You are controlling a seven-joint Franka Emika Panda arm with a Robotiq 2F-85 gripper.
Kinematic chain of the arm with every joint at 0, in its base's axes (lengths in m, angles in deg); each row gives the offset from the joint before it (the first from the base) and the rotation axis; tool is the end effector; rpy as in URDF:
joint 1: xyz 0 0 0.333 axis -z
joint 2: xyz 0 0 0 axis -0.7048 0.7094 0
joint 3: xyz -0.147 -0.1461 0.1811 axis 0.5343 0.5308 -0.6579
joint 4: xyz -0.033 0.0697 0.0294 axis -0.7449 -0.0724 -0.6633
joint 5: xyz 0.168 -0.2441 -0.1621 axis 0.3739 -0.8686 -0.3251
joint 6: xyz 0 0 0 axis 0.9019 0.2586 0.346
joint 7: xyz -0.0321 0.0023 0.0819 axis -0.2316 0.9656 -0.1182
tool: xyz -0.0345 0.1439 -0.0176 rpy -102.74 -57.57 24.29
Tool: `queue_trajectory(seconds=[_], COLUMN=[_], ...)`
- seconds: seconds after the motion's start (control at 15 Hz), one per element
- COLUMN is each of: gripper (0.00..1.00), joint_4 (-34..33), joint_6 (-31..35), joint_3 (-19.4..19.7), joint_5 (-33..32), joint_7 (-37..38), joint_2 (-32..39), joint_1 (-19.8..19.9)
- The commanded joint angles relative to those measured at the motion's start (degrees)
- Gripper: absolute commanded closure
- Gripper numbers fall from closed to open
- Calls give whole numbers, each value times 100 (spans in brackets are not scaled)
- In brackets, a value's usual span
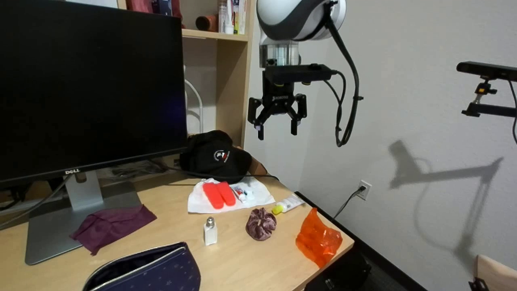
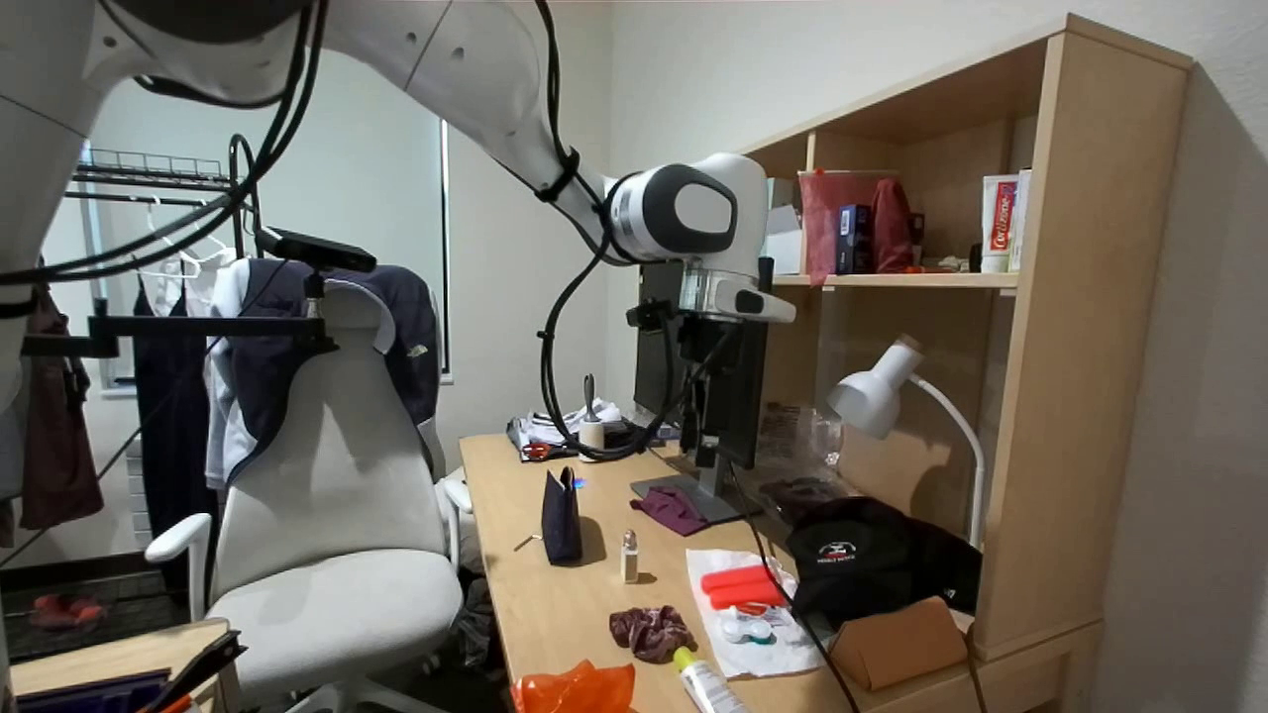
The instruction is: Move the contact lens holder closer to the edge of the table
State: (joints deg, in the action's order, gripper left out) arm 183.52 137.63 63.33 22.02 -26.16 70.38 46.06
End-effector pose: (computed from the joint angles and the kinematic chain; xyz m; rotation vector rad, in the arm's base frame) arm 0.5727 -0.0294 0.3199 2.9884 -0.7550 -0.1931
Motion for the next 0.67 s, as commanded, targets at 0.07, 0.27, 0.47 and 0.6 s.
queue_trajectory(seconds=[0.07,0.27,0.47,0.6], gripper=[0,0,0,0], joint_4=[-1011,-1646,-2254,-2649], joint_6=[-143,-318,-594,-838], joint_3=[50,77,81,113], joint_5=[379,311,350,384], joint_7=[-413,-487,-589,-533], joint_2=[995,1653,2244,2623], joint_1=[19,-6,40,70])
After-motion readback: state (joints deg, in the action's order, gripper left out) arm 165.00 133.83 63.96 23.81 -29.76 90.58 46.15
